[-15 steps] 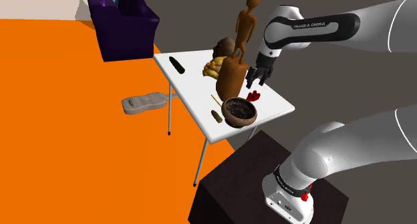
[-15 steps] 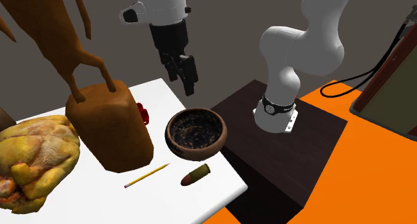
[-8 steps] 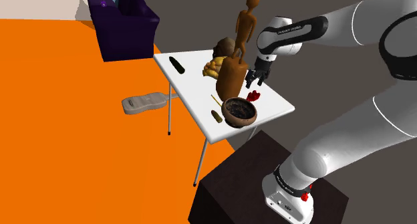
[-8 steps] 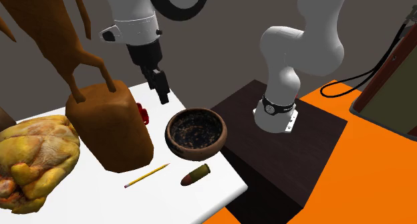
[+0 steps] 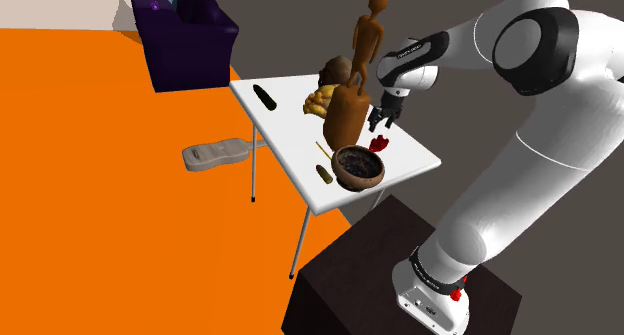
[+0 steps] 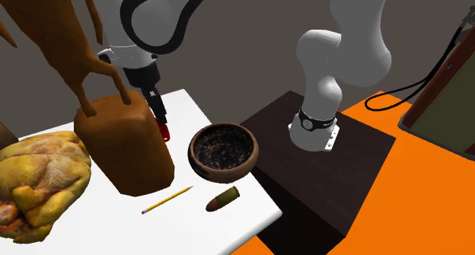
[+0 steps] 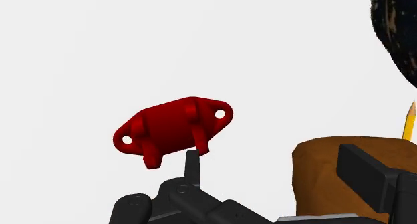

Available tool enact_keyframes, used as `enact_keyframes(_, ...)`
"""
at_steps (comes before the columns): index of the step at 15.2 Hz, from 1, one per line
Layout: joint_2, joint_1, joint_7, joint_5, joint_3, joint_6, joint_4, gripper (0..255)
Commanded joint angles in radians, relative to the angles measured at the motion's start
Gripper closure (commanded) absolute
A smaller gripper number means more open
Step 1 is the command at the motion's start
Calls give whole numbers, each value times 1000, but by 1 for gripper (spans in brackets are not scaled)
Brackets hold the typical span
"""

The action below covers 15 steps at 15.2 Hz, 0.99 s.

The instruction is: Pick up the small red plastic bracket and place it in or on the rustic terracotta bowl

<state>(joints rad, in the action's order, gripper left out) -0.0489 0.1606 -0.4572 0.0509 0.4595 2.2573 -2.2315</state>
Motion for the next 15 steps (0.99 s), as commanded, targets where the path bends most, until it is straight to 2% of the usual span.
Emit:
enact_keyframes(1,-81,15,-47,45,7,20,58,0)
enact_keyframes(4,-169,43,-99,95,7,37,126,0)
enact_keyframes(11,-241,52,-135,148,-8,123,102,0)
enact_keyframes(15,-241,52,-135,148,-7,123,102,0)
